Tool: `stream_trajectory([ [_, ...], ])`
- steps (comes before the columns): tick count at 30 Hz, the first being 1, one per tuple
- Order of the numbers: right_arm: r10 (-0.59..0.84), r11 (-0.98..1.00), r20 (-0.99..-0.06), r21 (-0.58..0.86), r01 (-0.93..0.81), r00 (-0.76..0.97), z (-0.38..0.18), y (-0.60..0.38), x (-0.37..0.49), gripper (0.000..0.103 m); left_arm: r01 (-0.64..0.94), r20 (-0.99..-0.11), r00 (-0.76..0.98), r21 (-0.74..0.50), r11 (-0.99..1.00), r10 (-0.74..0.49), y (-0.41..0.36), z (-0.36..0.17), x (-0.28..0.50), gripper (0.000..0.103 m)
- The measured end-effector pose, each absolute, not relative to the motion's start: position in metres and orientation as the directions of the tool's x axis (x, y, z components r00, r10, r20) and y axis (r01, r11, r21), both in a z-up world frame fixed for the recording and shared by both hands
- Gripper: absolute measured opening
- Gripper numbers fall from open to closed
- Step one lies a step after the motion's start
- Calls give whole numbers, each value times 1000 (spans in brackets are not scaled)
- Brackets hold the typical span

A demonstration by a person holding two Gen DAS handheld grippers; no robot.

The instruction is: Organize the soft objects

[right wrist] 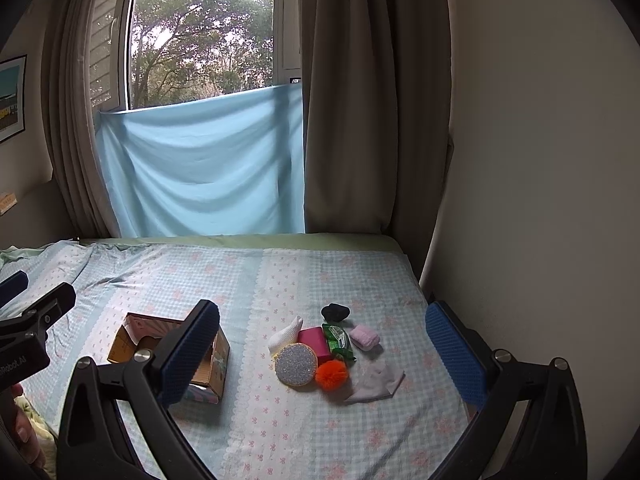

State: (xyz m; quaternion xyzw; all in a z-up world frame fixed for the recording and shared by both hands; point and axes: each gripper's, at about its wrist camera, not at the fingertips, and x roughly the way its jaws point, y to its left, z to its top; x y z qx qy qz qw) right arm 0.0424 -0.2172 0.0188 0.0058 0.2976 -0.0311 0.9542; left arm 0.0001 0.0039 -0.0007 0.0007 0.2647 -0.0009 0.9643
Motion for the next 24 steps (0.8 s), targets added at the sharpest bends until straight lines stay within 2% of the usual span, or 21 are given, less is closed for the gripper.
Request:
stream_trajectory([
  [24, -70, 997, -580, -14, 76, 812, 21, -217, 45, 103, 27, -529, 848, -14, 1000, -30, 4, -6, 11, 103],
])
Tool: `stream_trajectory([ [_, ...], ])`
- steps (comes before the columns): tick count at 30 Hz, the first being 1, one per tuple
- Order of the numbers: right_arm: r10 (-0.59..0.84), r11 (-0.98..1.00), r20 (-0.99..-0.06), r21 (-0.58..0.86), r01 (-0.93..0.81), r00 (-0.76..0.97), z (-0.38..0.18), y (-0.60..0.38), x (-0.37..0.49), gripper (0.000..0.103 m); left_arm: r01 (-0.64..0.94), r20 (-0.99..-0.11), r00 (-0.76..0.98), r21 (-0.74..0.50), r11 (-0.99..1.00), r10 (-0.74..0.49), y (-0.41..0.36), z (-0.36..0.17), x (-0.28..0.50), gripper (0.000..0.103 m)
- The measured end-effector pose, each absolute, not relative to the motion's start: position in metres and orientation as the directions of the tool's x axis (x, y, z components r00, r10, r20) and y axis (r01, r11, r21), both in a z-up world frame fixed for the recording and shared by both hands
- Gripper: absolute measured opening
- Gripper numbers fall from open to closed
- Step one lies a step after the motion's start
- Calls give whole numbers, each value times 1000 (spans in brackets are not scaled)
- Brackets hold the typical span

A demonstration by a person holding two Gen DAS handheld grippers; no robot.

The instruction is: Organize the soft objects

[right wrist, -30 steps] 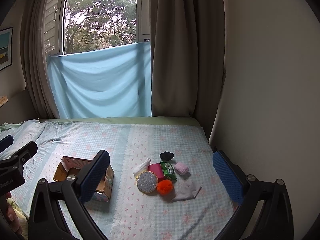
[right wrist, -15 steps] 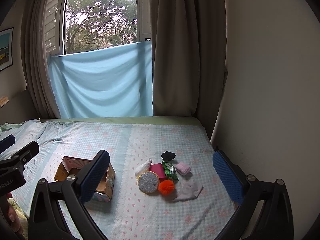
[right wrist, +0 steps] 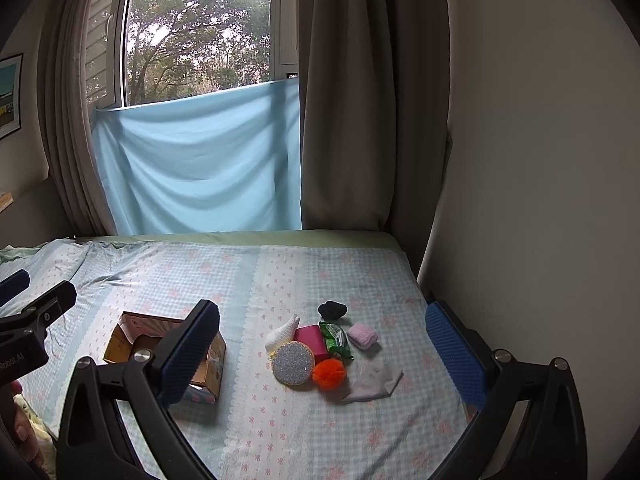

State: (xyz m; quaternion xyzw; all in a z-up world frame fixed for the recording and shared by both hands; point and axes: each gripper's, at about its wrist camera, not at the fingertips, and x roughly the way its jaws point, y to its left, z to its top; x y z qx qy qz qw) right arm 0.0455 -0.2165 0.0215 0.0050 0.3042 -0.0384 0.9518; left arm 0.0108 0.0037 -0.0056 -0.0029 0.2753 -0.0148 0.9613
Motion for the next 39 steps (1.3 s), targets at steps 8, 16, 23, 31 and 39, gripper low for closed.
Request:
stream_trajectory([
  [8, -80, 996, -585, -20, 85, 807, 22, -217, 47, 103, 29, -532, 846, -19, 999, -34, 5, -7, 14, 103],
  [16, -79, 996, -581, -15, 86, 810, 23, -215, 48, 103, 30, -532, 846, -18, 999, -35, 4, -7, 15, 103],
  [23, -78, 996, -581, -14, 86, 810, 23, -215, 49, 103, 31, -534, 845, -20, 999, -37, 5, -6, 16, 103],
  [31, -77, 996, -581, -13, 86, 810, 23, -216, 50, 103, 30, -537, 843, -19, 999, -36, 6, -6, 18, 103],
  [39, -82, 996, -587, -16, 90, 806, 19, -218, 54, 103, 42, -557, 829, -36, 998, -55, 4, -14, 34, 103],
])
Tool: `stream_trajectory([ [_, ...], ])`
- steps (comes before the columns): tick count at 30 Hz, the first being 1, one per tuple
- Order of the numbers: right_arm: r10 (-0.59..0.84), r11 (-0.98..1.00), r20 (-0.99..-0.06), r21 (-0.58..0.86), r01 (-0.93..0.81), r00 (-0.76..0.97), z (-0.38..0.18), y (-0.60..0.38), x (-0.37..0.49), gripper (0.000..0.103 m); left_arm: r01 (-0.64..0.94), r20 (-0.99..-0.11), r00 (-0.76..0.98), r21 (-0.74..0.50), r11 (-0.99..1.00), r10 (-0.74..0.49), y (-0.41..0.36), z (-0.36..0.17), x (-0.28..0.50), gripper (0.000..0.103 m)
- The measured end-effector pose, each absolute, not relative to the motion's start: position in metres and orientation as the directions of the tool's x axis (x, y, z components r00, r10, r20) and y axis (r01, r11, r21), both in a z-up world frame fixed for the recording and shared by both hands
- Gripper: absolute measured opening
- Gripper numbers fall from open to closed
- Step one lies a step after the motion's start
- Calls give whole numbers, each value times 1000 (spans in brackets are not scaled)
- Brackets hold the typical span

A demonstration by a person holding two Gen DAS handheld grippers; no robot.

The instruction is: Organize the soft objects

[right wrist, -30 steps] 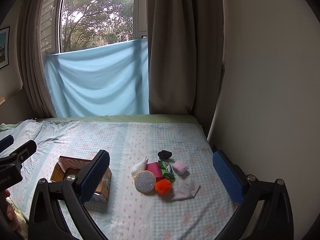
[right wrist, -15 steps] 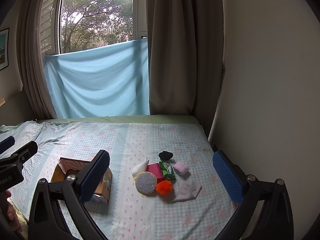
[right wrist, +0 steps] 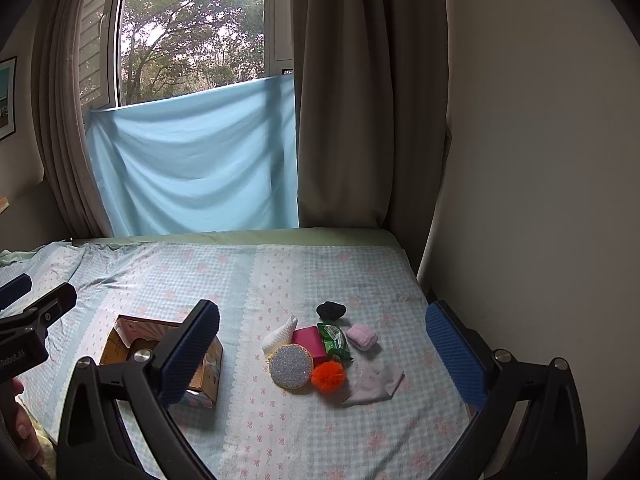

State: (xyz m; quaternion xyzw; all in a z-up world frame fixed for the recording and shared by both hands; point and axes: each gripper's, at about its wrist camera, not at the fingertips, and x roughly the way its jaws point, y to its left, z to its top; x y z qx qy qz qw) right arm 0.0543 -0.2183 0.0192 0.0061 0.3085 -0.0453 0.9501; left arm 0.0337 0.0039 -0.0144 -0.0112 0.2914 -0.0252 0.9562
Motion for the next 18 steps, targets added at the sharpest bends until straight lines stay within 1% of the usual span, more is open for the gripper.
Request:
stream_trajectory([
  [4, -92, 994, -611, -14, 105, 786, 6, -230, 64, 103, 79, -600, 794, -55, 995, -96, -6, -37, 58, 103],
  [7, -105, 992, -651, -21, 121, 752, -18, -245, 75, 103, 120, -650, 747, -71, 990, -137, -22, -65, 82, 103],
  [11, -97, 992, -706, -16, 121, 702, -66, -267, 92, 103, 179, -706, 683, -83, 980, -185, -51, -115, 113, 103],
  [18, -34, 998, -760, 8, 61, 649, -157, -297, 123, 103, 259, -793, 553, -127, 957, -255, -103, -216, 175, 103],
])
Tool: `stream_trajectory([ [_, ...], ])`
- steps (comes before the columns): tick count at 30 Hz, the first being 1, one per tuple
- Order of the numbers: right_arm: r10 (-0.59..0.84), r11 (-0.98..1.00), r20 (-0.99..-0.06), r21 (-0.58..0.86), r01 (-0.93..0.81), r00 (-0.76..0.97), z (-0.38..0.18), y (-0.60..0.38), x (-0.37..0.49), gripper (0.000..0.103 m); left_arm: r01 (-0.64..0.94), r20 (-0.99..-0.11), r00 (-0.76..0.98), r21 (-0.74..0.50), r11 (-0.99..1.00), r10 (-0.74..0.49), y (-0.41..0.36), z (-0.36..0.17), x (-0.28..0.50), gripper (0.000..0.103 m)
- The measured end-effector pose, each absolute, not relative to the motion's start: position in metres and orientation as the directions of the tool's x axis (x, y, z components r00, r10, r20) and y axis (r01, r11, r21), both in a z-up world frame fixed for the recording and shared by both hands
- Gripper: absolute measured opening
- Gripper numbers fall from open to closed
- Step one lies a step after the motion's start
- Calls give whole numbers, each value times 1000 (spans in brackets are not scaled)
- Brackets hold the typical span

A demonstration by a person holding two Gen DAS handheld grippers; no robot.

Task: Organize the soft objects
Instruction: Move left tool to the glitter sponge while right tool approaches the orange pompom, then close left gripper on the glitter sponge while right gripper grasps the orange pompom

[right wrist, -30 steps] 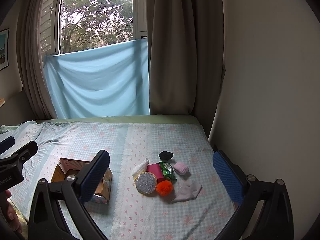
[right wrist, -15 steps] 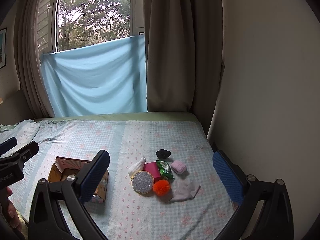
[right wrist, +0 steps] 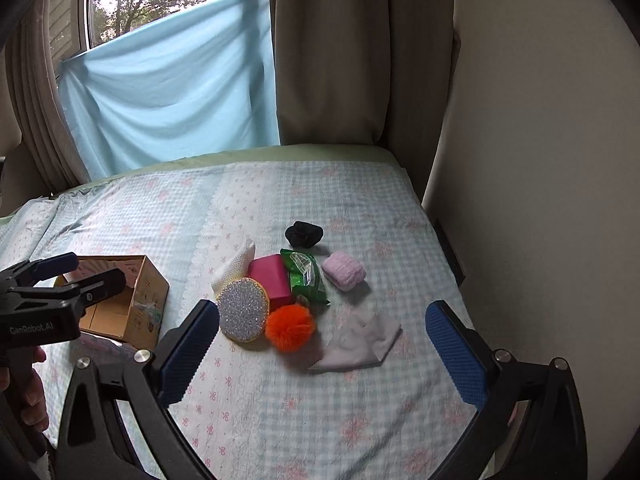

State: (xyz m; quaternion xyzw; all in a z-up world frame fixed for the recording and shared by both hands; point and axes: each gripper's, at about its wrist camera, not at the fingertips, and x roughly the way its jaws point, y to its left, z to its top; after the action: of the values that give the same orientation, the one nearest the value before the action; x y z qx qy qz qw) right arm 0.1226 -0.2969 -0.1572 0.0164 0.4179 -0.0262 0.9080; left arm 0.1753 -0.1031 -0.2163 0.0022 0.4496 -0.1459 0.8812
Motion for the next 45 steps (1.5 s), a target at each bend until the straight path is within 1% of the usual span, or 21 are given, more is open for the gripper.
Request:
stream_trajectory([
  [6, 33, 999, -801, 23, -24, 597, -236, -305, 153, 103, 268, -845, 447, -186, 945, -293, -131, -296, 228, 102],
  [15, 167, 981, -830, 87, -171, 532, -325, -301, 193, 101, 196, -882, 379, -219, 956, -280, -146, -390, 284, 102],
  [18, 194, 972, -838, 95, -214, 510, -349, -299, 205, 96, 153, -890, 353, -251, 956, -291, -145, -413, 294, 102],
  [20, 221, 965, -841, 114, -238, 494, -362, -298, 211, 90, 139, -895, 342, -252, 958, -286, -148, -424, 297, 102],
  [24, 260, 950, -842, 135, -281, 473, -382, -296, 222, 86, 144, -900, 337, -240, 960, -276, -155, -437, 299, 102],
  [26, 291, 941, -841, 166, -295, 456, -389, -296, 226, 77, 148, -898, 342, -239, 960, -276, -158, -439, 298, 103],
  [27, 305, 936, -842, 180, -301, 445, -393, -296, 228, 75, 150, -897, 344, -239, 959, -277, -158, -440, 297, 103],
  [28, 317, 932, -843, 193, -306, 435, -396, -295, 230, 71, 149, -896, 347, -239, 959, -277, -158, -440, 296, 103],
  [29, 328, 928, -843, 204, -311, 426, -398, -294, 231, 62, 146, -897, 347, -239, 960, -276, -158, -440, 296, 103],
  [30, 339, 924, -843, 216, -315, 418, -400, -295, 233, 58, 141, -898, 345, -238, 961, -273, -157, -440, 296, 102],
  [32, 359, 918, -838, 238, -318, 411, -399, -295, 233, 49, 137, -898, 345, -241, 961, -274, -156, -439, 293, 99],
  [33, 366, 916, -835, 244, -320, 411, -398, -295, 233, 47, 136, -901, 343, -233, 963, -267, -157, -439, 291, 99],
  [36, 378, 910, -831, 252, -328, 408, -397, -291, 232, 38, 144, -910, 327, -218, 965, -254, -160, -444, 286, 92],
  [37, 382, 908, -830, 255, -333, 406, -396, -291, 231, 36, 148, -912, 325, -213, 966, -251, -162, -445, 284, 88],
  [38, 385, 906, -830, 256, -337, 404, -396, -289, 231, 35, 154, -914, 322, -208, 966, -249, -163, -446, 283, 82],
  [39, 388, 904, -829, 256, -343, 404, -395, -288, 231, 35, 161, -916, 317, -202, 966, -244, -165, -446, 282, 79],
  [41, 392, 899, -828, 252, -357, 401, -395, -285, 229, 32, 167, -920, 313, -190, 968, -234, -168, -448, 280, 68],
  [42, 391, 899, -828, 249, -361, 403, -395, -284, 229, 31, 166, -920, 315, -187, 968, -232, -168, -448, 280, 65],
  [44, 395, 897, -824, 250, -364, 407, -393, -283, 227, 28, 165, -921, 315, -184, 969, -228, -167, -446, 279, 55],
  [45, 397, 897, -821, 252, -363, 410, -392, -283, 227, 27, 164, -922, 314, -183, 969, -227, -166, -445, 278, 53],
])
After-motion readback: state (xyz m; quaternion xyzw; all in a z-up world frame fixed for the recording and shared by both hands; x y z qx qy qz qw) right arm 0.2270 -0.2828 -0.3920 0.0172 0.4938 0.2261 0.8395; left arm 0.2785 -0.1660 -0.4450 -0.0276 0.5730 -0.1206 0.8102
